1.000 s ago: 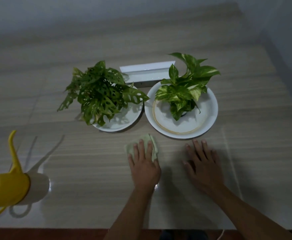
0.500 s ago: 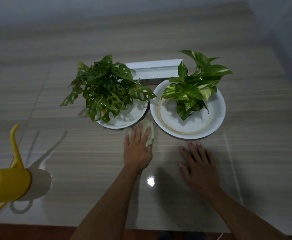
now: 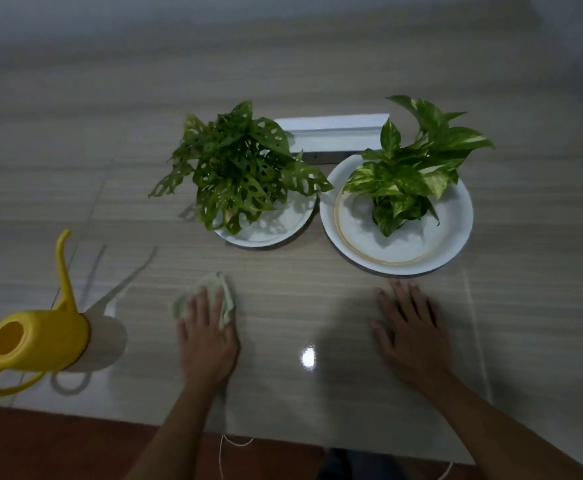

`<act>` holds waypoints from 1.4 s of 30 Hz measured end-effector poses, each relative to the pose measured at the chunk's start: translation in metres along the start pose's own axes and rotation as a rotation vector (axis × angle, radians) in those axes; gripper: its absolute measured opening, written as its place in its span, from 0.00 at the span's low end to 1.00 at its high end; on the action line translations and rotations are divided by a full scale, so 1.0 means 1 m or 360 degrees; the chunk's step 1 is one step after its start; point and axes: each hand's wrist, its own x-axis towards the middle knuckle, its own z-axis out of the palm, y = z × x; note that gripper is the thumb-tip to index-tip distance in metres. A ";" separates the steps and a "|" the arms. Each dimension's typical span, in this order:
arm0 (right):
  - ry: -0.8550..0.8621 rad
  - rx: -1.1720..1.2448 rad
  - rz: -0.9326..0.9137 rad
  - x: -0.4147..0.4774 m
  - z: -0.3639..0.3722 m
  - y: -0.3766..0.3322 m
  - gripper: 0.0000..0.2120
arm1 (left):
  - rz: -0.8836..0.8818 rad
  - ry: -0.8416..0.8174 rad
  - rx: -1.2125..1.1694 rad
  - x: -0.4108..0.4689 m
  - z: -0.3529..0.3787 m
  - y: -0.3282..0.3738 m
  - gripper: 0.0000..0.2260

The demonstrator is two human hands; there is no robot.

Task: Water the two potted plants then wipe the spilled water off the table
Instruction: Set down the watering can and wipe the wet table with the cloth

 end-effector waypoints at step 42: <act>-0.0111 0.0028 -0.0082 0.060 0.028 -0.163 0.29 | 0.0252 -0.0073 -0.0053 -0.007 -0.007 -0.095 0.33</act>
